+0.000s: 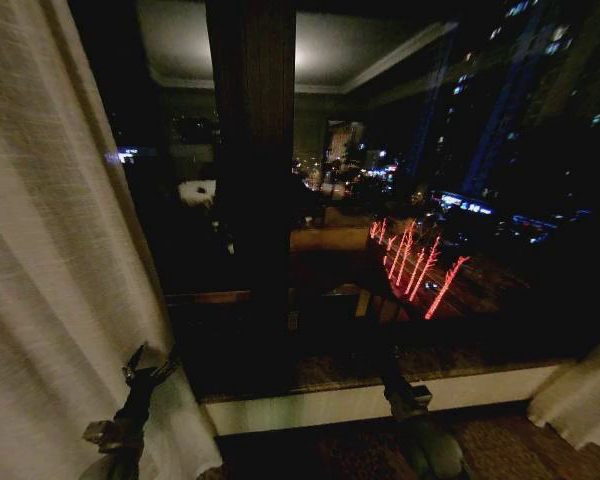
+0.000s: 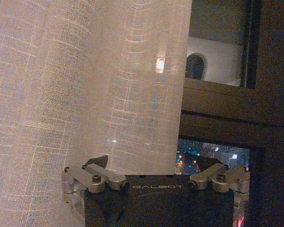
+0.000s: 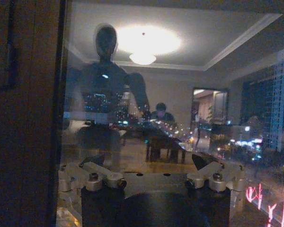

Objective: Open the curtains by pulling them apart, changing their state from closed to fully open.

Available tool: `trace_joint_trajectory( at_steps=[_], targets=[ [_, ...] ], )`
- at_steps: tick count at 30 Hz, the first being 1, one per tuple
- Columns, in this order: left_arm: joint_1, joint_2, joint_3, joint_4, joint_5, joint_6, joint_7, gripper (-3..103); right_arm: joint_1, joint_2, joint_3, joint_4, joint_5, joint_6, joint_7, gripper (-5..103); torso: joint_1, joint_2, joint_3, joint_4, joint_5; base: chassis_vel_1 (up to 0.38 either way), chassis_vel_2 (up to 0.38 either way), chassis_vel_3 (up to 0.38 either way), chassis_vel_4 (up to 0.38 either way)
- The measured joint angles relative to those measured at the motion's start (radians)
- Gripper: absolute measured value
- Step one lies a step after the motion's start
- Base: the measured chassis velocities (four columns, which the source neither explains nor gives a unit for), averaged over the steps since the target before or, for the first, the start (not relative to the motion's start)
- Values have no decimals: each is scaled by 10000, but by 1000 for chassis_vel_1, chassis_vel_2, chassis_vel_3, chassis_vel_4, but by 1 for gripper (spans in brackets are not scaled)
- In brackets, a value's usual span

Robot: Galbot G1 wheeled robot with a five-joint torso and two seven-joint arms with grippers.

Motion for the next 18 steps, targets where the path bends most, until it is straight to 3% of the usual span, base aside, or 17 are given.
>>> trace_joint_trajectory(
  at_steps=[18],
  targets=[
    [0,0,0,0,0,0,0,100,0,0,0,0,0,0,0,100,0,0,0,0,0,0,0,0,0]
  ],
)
